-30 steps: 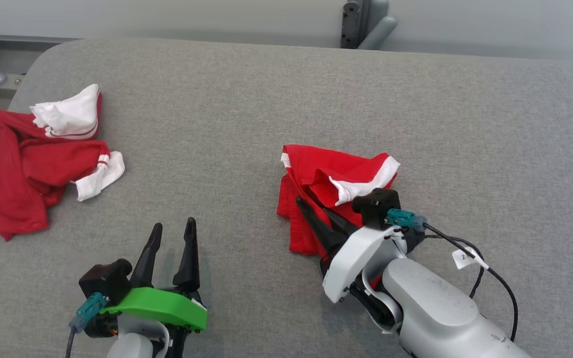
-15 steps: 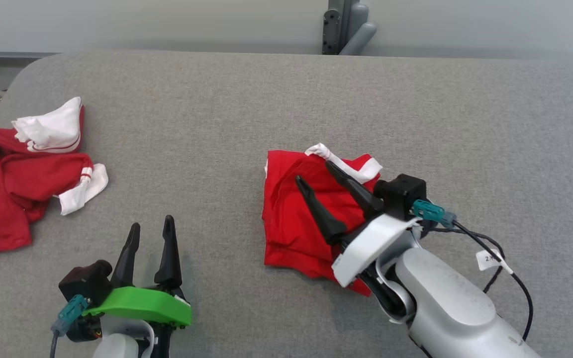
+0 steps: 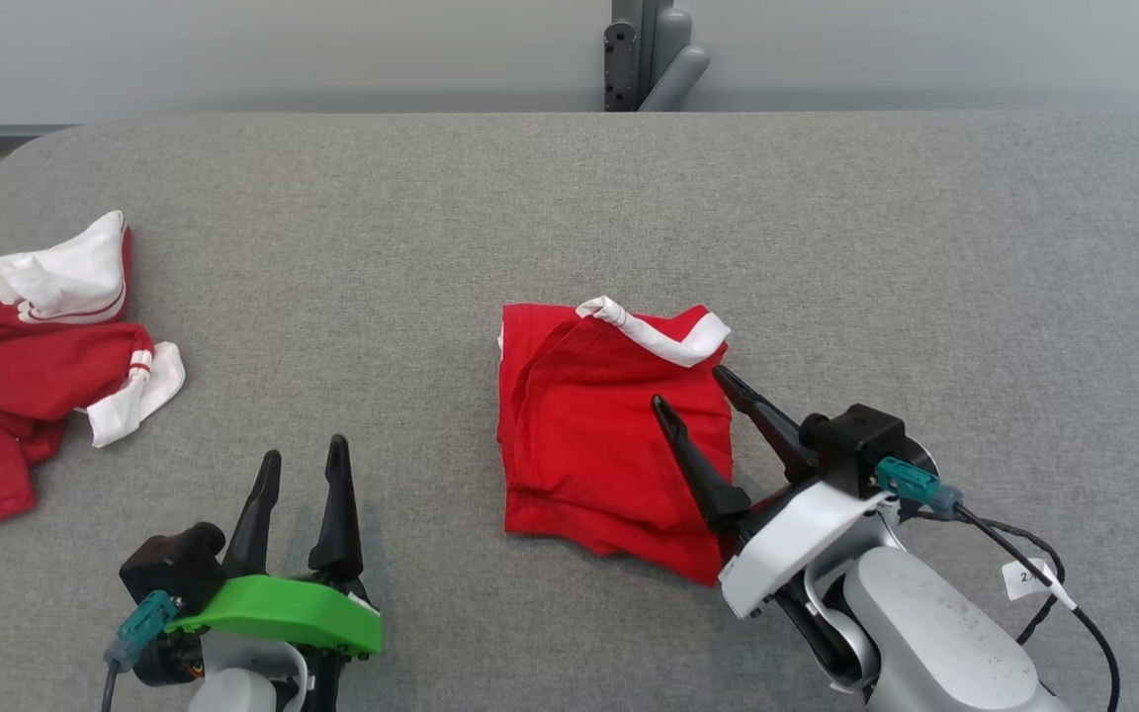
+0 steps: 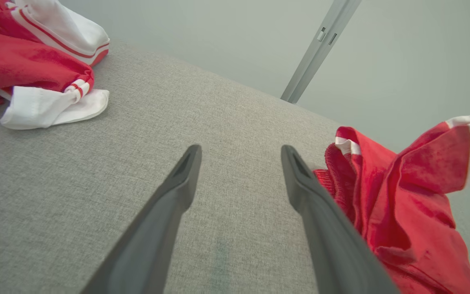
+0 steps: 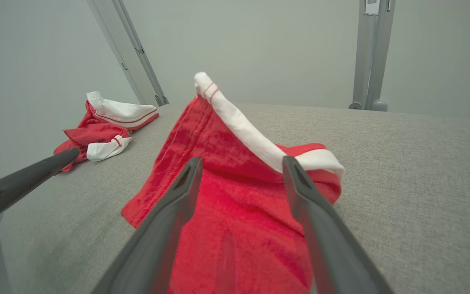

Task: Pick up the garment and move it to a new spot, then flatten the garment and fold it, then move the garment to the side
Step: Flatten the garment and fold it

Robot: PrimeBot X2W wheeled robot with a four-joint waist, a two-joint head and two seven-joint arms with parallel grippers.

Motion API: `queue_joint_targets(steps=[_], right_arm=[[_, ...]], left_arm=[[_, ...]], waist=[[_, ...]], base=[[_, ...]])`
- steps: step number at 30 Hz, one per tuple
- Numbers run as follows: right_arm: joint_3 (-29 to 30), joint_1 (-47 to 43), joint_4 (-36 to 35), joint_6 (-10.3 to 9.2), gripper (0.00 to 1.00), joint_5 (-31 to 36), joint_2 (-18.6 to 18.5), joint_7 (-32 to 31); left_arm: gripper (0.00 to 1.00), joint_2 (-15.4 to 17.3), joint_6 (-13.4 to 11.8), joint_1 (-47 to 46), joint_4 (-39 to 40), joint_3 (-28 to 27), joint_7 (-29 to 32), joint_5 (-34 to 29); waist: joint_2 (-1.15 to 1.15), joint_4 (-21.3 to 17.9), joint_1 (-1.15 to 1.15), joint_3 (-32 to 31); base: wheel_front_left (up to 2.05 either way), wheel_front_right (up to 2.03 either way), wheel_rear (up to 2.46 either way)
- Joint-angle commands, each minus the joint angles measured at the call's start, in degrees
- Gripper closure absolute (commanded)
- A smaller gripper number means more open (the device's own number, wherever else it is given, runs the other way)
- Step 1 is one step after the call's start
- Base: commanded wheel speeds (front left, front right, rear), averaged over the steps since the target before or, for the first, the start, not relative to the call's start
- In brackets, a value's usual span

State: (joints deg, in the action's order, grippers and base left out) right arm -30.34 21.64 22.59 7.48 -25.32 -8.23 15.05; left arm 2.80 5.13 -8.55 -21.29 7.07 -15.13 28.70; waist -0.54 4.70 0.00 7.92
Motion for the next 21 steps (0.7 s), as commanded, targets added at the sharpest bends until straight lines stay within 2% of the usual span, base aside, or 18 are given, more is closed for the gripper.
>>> queue_joint_targets(steps=[1, 14, 15, 16, 17, 18, 21], right_arm=[[0.17, -0.04, 0.18, 0.02, 0.0, 0.4, -0.06, 0.17], [-2.24, 8.93, 6.1, 0.0, 0.0, 5.52, 0.44, 0.17], [-2.57, 9.56, 6.62, 0.0, 0.03, 5.71, 0.37, 0.17], [-2.76, 10.05, 7.13, -0.01, 0.38, 5.71, 0.42, 0.17], [-2.98, 10.43, 7.86, 0.0, 0.83, 5.52, 0.44, 0.17], [-3.1, 10.92, 8.42, 0.0, 1.0, 5.57, 0.4, 0.17], [-3.39, 12.47, 9.93, -0.01, 1.0, 5.21, 0.26, 0.17]], left_arm=[[0.0, 0.19, 0.33, 0.36, -0.26, -0.14, 0.0, 0.4], [0.0, 0.18, 0.21, 0.42, -0.4, 0.99, -0.01, 0.83], [0.0, 0.18, 0.14, 0.36, -0.34, 1.01, 0.0, 0.89], [0.0, 0.19, 0.13, 0.29, -0.3, 1.02, 0.0, 1.03], [0.0, 0.18, 0.08, 0.19, -0.29, 1.01, -0.01, 1.21], [0.0, 0.19, 0.03, 0.09, -0.3, 0.98, -0.01, 1.34], [0.0, 0.18, -0.01, -0.4, -0.16, 1.21, -0.01, 1.8]], waist=[[0.54, 0.26, 0.0, 0.0], [0.54, 2.87, 0.0, 0.76], [0.54, 3.01, 0.0, 0.87], [0.54, 3.13, 0.0, 0.99], [0.54, 3.27, 0.0, 1.15], [0.54, 3.41, 0.0, 1.28], [0.54, 3.85, 0.0, 1.98]], base=[[0.0, 0.0, 0.0], [0.0, 0.0, 0.0], [0.0, 0.0, 0.0], [0.0, 0.0, 0.0], [0.0, 0.0, 0.0], [0.0, 0.0, 0.0], [0.0, 0.0, 0.0]])
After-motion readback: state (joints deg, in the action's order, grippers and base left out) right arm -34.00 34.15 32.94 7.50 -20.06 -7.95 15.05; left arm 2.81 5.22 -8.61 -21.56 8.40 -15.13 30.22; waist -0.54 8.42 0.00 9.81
